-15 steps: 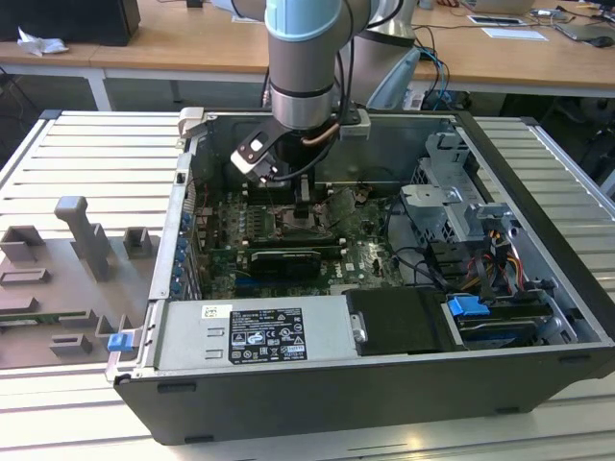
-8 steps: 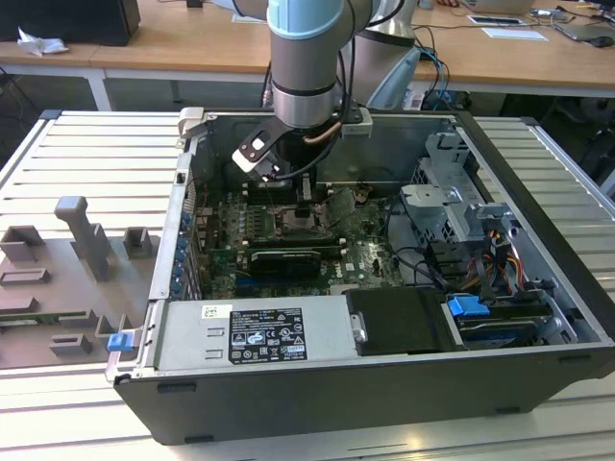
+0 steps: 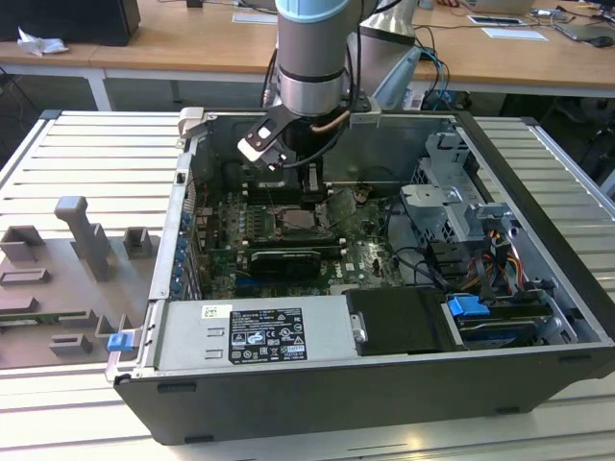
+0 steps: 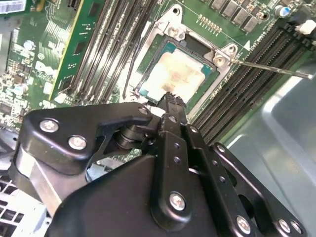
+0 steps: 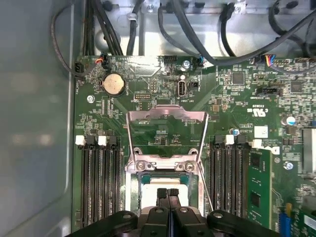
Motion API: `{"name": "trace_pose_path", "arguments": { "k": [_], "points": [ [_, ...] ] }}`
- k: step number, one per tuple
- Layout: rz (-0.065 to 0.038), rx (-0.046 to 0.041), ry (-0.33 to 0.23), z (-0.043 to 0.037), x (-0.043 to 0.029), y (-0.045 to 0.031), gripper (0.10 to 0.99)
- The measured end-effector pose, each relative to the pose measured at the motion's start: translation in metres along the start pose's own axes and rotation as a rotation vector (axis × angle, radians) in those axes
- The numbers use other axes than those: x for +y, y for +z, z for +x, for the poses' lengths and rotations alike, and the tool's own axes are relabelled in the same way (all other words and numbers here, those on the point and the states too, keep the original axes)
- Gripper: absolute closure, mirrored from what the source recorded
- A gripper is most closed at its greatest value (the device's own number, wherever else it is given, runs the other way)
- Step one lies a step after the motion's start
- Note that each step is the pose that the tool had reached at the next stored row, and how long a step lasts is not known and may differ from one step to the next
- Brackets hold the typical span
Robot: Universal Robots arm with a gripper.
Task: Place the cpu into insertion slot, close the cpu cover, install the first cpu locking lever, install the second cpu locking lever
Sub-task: 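Close the cpu cover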
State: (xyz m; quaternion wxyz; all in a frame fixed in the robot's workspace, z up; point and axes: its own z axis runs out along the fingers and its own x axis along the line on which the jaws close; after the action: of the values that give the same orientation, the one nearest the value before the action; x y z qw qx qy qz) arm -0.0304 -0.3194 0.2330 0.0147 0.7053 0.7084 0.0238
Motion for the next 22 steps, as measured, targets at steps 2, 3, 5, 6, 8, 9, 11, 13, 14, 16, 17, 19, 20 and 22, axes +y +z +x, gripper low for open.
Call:
{"name": "trace_pose_path", "arguments": {
  "k": [2,3,5,6,8,9,11,13,14,16,17,19,20,22],
  "points": [
    [0.0,-0.0002,0.0,0.0001,0.0003,-0.0051,0.98],
    [0.0,-0.0002,0.0,0.0001,0.0004,-0.0067,0.98],
    [0.001,-0.0002,0.0,0.0002,0.0006,-0.01,0.98],
    [0.001,-0.0002,0.0,0.0001,0.001,-0.01,0.98],
    [0.004,-0.0003,0.0,0.0002,0.0034,-0.0158,0.98],
    [0.005,-0.0004,0.0,0.0003,0.0041,-0.0285,0.98],
    [0.008,-0.0005,0.0,0.0002,0.025,-0.0284,0.98],
    [0.008,-0.0005,0.0,0.0003,0.0263,-0.0281,0.98],
    [0.008,-0.0004,0.0,0.0002,0.0269,-0.028,0.98],
    [0.008,-0.0004,0.0,0.0002,0.0284,-0.0278,0.98],
    [0.008,-0.0005,0.0,0.0002,0.0291,-0.0277,0.98],
    [0.008,-0.0003,0.0,0.0002,0.0302,-0.0276,0.98],
    [0.008,-0.0003,0.0,0.0002,0.0306,-0.0276,0.98],
    [0.008,-0.0004,0.0,0.0002,0.032,-0.0275,0.98]
  ]
}}
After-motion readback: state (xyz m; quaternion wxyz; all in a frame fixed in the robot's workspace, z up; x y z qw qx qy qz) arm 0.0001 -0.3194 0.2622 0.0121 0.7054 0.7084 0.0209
